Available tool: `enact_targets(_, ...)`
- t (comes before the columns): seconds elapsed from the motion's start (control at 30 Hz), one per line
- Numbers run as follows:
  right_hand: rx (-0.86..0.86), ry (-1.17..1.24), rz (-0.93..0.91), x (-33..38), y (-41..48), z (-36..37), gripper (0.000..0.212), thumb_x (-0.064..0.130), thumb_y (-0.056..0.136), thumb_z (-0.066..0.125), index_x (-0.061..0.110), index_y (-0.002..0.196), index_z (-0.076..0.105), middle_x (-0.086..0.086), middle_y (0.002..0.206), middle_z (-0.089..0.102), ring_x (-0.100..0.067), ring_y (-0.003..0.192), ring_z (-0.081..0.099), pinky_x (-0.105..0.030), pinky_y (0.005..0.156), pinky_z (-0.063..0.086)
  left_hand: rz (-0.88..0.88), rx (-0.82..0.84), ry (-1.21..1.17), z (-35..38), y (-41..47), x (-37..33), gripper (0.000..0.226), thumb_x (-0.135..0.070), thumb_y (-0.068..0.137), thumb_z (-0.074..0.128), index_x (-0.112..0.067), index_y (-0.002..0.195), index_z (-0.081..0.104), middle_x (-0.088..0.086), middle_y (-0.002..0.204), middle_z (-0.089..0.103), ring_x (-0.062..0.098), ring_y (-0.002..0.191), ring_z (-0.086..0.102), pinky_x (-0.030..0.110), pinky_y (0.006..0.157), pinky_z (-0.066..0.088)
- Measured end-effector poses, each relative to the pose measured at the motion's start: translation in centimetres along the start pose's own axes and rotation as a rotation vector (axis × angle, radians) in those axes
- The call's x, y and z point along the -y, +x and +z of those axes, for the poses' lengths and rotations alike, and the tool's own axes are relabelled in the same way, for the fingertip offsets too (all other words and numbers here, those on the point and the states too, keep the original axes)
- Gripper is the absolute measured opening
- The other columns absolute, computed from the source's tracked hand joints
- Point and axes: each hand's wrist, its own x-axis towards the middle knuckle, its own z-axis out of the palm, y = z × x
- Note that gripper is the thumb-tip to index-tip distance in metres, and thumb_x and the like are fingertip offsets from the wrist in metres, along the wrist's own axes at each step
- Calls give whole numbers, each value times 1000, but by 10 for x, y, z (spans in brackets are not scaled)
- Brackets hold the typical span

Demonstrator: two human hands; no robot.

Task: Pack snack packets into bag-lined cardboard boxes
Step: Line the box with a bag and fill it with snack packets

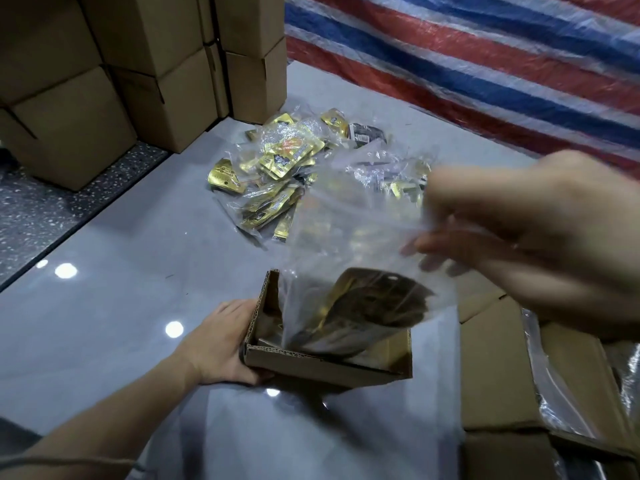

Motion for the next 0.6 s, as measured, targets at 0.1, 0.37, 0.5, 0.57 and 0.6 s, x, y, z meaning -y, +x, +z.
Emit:
enact_targets(0.1, -26, 33, 85, -13, -7, -3, 16, 21, 100, 58, 21, 86, 49, 8, 79, 70, 7, 74, 67, -27, 57, 54, -13, -18, -13, -1, -1, -1, 79, -64, 43, 81, -28, 109, 55, -43, 104, 42, -14, 96, 35, -2, 94, 22)
enact_targets(0.37, -175, -6, 125, -45, -10, 2, 14, 20, 98, 59, 20, 87, 51, 8, 78, 70, 5, 72, 68, -32, 54, 56, 23, 21, 36, 2, 1, 5, 89, -69, 48, 79, -24, 121, 55, -49, 118, 32, -18, 103, 32, 6, 99, 23)
enact_targets(0.5, -124, -107, 92, -39, -9, 13, 15, 22, 99, 55, 21, 85, 49, 11, 67, 60, -4, 56, 55, -32, 49, 45, 22, 16, 19, 2, 2, 3, 83, -67, 51, 84, -26, 117, 55, -50, 117, 33, -17, 103, 34, 5, 99, 24)
enact_targets(0.57, -31, -143, 92, -32, -8, 28, 13, 26, 93, 55, 22, 83, 47, 11, 64, 51, -8, 56, 48, -34, 49, 42, 24, 10, 19, 2, 1, 2, 83, -68, 50, 83, -24, 116, 56, -45, 111, 35, -8, 103, 43, 9, 98, 27)
enact_targets(0.6, 30, -139, 110, -29, -8, 38, 15, 26, 94, 54, 22, 83, 45, 9, 67, 52, -15, 61, 52, -38, 53, 46, 24, 5, 22, 2, 2, 1, 85, -69, 49, 81, -23, 116, 56, -41, 109, 35, -4, 103, 46, 10, 97, 28)
